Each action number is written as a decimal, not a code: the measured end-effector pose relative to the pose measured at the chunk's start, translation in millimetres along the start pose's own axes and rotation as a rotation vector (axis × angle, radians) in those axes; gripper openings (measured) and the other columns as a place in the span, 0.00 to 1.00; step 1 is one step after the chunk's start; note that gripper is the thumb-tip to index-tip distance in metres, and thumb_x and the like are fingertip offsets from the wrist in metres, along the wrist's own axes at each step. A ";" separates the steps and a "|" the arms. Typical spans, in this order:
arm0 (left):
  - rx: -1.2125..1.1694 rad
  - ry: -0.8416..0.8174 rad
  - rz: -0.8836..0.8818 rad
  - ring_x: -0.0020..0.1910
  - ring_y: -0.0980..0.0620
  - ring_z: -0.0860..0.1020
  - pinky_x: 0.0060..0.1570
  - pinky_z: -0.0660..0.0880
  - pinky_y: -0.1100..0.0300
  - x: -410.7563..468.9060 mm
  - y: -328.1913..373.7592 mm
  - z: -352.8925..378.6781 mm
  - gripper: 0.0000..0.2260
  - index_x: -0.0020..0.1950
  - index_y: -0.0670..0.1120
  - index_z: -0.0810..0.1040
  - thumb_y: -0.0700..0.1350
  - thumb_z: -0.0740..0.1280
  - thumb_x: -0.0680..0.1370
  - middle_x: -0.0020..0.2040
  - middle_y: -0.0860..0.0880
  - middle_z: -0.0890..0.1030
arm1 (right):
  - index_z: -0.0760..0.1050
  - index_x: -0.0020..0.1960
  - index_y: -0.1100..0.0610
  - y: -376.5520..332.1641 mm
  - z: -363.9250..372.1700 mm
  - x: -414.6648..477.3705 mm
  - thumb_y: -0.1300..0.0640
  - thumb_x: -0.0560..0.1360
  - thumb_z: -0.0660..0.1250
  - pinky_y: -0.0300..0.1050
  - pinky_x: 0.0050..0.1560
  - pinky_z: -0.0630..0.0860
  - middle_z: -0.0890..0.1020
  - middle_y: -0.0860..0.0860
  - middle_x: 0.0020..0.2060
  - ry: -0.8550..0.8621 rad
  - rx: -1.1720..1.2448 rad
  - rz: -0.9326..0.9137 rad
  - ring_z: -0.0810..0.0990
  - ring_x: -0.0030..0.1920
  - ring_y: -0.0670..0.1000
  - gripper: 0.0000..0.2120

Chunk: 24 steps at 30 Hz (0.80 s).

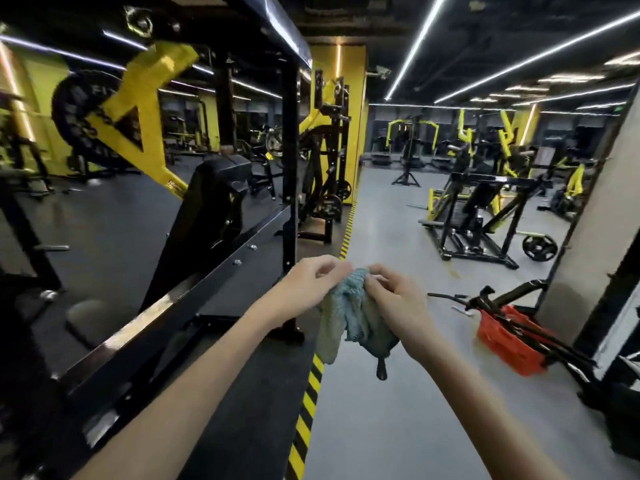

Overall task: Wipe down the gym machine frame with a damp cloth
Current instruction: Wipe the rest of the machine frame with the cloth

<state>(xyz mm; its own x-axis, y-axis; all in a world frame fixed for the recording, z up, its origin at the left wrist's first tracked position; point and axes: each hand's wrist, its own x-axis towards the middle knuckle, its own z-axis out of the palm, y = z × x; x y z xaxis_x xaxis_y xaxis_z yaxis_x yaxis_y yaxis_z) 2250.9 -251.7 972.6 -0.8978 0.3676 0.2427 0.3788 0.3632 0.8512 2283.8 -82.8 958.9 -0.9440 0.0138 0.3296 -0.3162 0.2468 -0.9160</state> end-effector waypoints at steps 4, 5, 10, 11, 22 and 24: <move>0.083 0.035 0.045 0.50 0.58 0.81 0.48 0.78 0.61 52.8 -27.8 7.2 0.12 0.54 0.57 0.80 0.54 0.76 0.73 0.51 0.56 0.82 | 0.79 0.45 0.51 33.9 -15.9 60.8 0.61 0.81 0.62 0.39 0.40 0.78 0.85 0.53 0.42 -0.067 0.046 0.008 0.83 0.40 0.46 0.11; 0.100 0.056 0.052 0.50 0.57 0.81 0.51 0.79 0.58 71.1 -34.9 8.9 0.10 0.52 0.57 0.81 0.51 0.76 0.73 0.51 0.56 0.83 | 0.79 0.44 0.51 43.3 -20.2 78.0 0.61 0.81 0.62 0.38 0.39 0.77 0.85 0.54 0.42 -0.082 0.038 0.001 0.82 0.39 0.46 0.11; 0.121 0.131 0.080 0.47 0.58 0.82 0.53 0.78 0.57 179.1 -71.8 7.1 0.04 0.47 0.53 0.83 0.43 0.72 0.77 0.47 0.53 0.85 | 0.82 0.43 0.48 82.8 -45.0 179.2 0.58 0.80 0.64 0.33 0.39 0.73 0.85 0.49 0.41 -0.127 -0.053 -0.054 0.80 0.39 0.41 0.11; 0.138 0.132 0.082 0.46 0.57 0.82 0.52 0.78 0.57 202.4 -77.8 5.3 0.04 0.47 0.53 0.82 0.43 0.71 0.78 0.47 0.53 0.84 | 0.82 0.43 0.48 88.7 -50.5 201.6 0.58 0.80 0.65 0.32 0.39 0.72 0.85 0.48 0.41 -0.142 -0.071 -0.052 0.79 0.38 0.40 0.11; 0.324 0.074 0.049 0.40 0.60 0.78 0.40 0.72 0.70 453.9 -131.2 12.3 0.13 0.48 0.54 0.82 0.37 0.66 0.75 0.46 0.55 0.82 | 0.81 0.48 0.50 187.8 -119.1 443.1 0.56 0.75 0.72 0.41 0.47 0.76 0.84 0.46 0.42 -0.199 -0.335 -0.172 0.81 0.45 0.43 0.03; 0.350 0.041 0.046 0.38 0.63 0.78 0.39 0.72 0.71 499.3 -147.6 19.3 0.13 0.48 0.55 0.83 0.36 0.68 0.75 0.45 0.56 0.82 | 0.81 0.47 0.50 214.3 -134.1 488.6 0.57 0.76 0.71 0.39 0.48 0.75 0.83 0.44 0.42 -0.201 -0.341 -0.193 0.80 0.46 0.41 0.03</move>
<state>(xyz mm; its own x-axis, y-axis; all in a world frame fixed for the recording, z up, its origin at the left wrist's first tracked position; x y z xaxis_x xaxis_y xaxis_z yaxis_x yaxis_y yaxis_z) 1751.1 -105.3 959.2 -0.8835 0.3580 0.3020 0.4668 0.6210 0.6296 1767.4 106.8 954.2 -0.8809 -0.2446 0.4053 -0.4714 0.5324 -0.7031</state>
